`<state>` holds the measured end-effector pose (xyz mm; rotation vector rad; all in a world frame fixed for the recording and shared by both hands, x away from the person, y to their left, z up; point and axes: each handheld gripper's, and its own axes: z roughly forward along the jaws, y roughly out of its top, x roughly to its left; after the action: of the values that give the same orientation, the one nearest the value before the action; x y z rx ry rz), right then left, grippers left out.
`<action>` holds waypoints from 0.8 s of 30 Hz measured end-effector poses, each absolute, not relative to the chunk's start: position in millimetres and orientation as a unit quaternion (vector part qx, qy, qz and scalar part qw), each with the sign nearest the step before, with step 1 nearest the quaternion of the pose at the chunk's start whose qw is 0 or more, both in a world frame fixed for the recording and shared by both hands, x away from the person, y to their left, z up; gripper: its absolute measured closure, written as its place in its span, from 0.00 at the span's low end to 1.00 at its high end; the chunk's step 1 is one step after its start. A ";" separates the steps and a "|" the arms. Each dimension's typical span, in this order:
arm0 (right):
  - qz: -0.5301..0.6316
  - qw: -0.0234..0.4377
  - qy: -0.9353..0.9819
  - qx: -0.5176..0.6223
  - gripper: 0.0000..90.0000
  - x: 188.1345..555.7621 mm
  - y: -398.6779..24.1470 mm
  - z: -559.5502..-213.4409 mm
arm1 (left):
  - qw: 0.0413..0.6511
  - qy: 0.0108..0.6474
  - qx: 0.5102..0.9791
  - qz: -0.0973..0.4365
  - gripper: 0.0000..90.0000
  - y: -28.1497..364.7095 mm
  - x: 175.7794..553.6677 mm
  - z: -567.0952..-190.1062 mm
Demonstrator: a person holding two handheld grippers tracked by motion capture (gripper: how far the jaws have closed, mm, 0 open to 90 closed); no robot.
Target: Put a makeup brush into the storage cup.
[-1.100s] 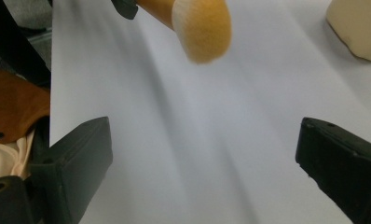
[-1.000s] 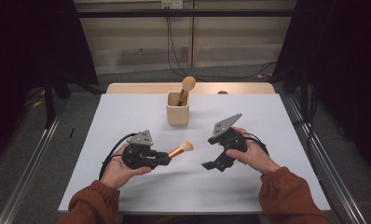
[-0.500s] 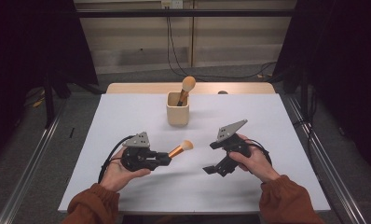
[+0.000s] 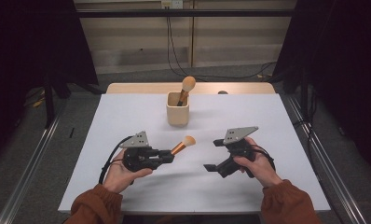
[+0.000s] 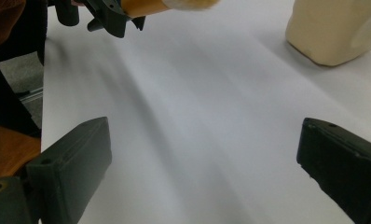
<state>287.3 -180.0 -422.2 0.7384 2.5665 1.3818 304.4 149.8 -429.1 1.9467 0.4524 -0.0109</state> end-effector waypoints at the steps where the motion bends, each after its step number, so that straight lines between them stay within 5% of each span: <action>1: 0.464 0.071 0.849 0.244 0.03 286.4 -179.5 -422.6 | 0.545 0.188 0.817 0.000 0.83 149.9 304.4 -428.9; 24: 0.596 0.063 0.772 0.212 0.02 277.7 -173.1 -417.1 | 0.618 0.191 0.762 0.025 0.83 149.0 297.3 -415.9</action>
<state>277.7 -173.1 -417.1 0.6414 2.3313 1.8021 297.3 149.0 -415.9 1.7534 0.4405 0.0582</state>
